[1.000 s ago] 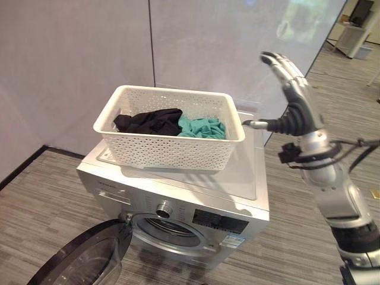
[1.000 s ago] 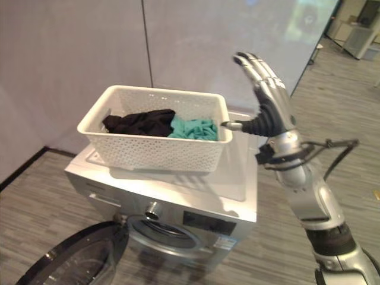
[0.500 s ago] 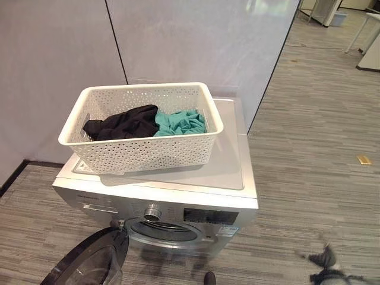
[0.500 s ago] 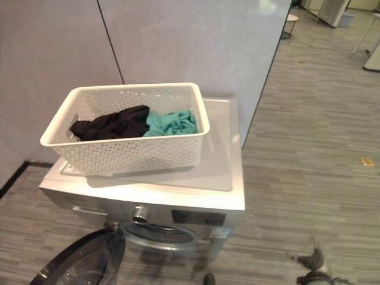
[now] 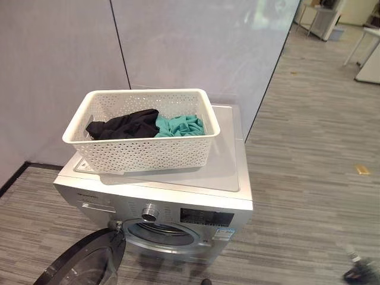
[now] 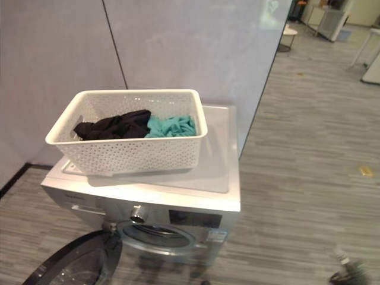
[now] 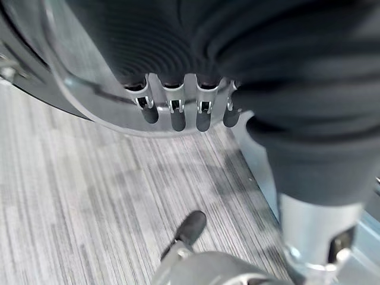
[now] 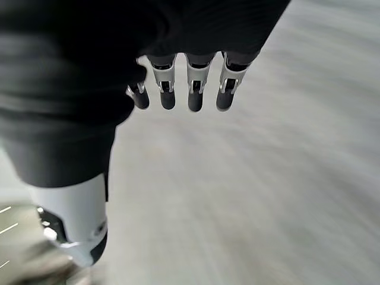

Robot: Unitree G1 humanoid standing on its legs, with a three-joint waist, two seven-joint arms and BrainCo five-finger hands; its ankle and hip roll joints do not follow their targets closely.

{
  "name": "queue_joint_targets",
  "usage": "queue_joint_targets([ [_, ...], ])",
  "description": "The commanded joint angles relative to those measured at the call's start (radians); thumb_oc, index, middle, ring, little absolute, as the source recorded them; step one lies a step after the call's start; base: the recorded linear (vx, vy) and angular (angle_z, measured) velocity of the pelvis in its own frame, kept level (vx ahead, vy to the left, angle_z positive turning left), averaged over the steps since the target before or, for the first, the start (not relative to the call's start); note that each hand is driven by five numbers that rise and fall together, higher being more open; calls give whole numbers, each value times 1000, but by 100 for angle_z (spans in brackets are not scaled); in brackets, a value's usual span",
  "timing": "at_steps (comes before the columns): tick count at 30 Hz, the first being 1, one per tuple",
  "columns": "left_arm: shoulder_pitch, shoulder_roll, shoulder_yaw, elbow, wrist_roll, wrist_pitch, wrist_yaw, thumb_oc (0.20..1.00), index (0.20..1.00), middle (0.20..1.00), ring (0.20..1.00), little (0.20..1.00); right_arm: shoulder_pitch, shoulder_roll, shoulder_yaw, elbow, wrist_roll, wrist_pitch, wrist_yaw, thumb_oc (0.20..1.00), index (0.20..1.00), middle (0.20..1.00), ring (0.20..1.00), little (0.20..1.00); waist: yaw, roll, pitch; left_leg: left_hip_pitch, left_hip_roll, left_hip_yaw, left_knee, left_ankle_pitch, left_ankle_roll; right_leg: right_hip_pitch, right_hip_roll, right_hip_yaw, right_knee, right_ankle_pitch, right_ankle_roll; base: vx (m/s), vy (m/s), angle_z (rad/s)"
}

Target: Grab the laundry basket,head to the washer,open it,put in the laundry and shut it.

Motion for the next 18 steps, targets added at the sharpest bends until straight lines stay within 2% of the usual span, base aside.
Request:
queue_joint_targets([
  [1, 4, 11, 56, 14, -4, -10, -14, 1000, 1000, 1000, 1000, 1000, -67, -24, -38, -155, -178, -67, -68, 1000, 1000, 1000, 1000, 1000, 18, -72, -1, 1, -68, -7, -66, 40, 2, 154, -61, 6, -275, 208, 140, 2, 19, -5],
  [2, 4, 19, 58, 13, -2, -11, -16, 1000, 1000, 1000, 1000, 1000, -95, -90, -43, -196, -209, -76, -68, 1000, 1000, 1000, 1000, 1000, 25, -81, 3, 0, -68, -12, -66, 36, 2, 155, -61, 3, -275, 207, 143, 0, 0, 0],
  [4, 0, 19, 56, 15, -3, -12, -20, 1000, 1000, 1000, 1000, 1000, -125, -115, -31, -197, -217, -86, -85, 1000, 1000, 1000, 1000, 1000, 29, -88, 5, -8, -67, -14, -66, 41, 2, 149, -63, 0, -276, 211, 143, -11, 1, 2],
  [6, 0, 28, 66, 10, -4, -9, -23, 1000, 1000, 1000, 1000, 1000, -174, -187, -18, -358, -289, -87, -85, 1000, 1000, 1000, 1000, 1000, 37, -103, 13, -15, -65, -18, -66, 39, 2, 145, -61, -2, -277, 211, 145, 13, 8, 8],
  [7, 1, 32, 64, 7, -12, -15, -26, 1000, 1000, 1000, 1000, 1000, -230, -238, 3, -422, -302, -109, -80, 1000, 1000, 1000, 1000, 1000, 49, -118, 19, -24, -64, -24, -66, 42, 1, 141, -62, -9, -278, 214, 147, 32, 4, 6],
  [8, 4, 42, 56, 1, -18, -20, -33, 1000, 1000, 1000, 1000, 1000, -332, -322, 89, -451, -368, -106, -49, 1000, 1000, 1000, 1000, 1000, 72, -137, 28, -38, -63, -35, -66, 47, -1, 135, -64, -18, -279, 215, 147, 0, 0, 0],
  [9, 4, 41, 60, 1, -18, -20, -33, 1000, 1000, 1000, 1000, 1000, -342, -323, 97, -447, -368, -106, -49, 1000, 1000, 1000, 1000, 1000, 68, -137, 26, -42, -64, -35, -66, 51, 0, 132, -65, -18, -280, 219, 146, -8, -7, 4],
  [13, 13, 59, 53, -6, -35, -28, -45, 1000, 1000, 1000, 1000, 1000, -540, -452, 282, -446, -447, -88, -15, 1000, 1000, 1000, 1000, 1000, 100, -161, 41, -62, -62, -49, -66, 57, -6, 129, -67, -37, -282, 216, 146, 11, 4, 29],
  [14, 16, 83, 64, -3, -42, -32, -51, 1000, 1000, 1000, 1000, 1000, -744, -527, 464, -454, -477, -95, 17, 1000, 1000, 1000, 1000, 1000, 120, -177, 49, -82, -63, -61, -66, 66, -9, 119, -69, -54, -283, 218, 144, 35, 0, 11],
  [18, 30, 117, 89, -4, -63, -38, -56, 1000, 1000, 1000, 1000, 1000, -991, -575, 702, -484, -489, -100, 64, 1000, 1000, 1000, 1000, 1000, 159, -195, 69, -102, -63, -78, -66, 72, -14, 114, -69, -75, -283, 215, 143, 14, 3, 15],
])
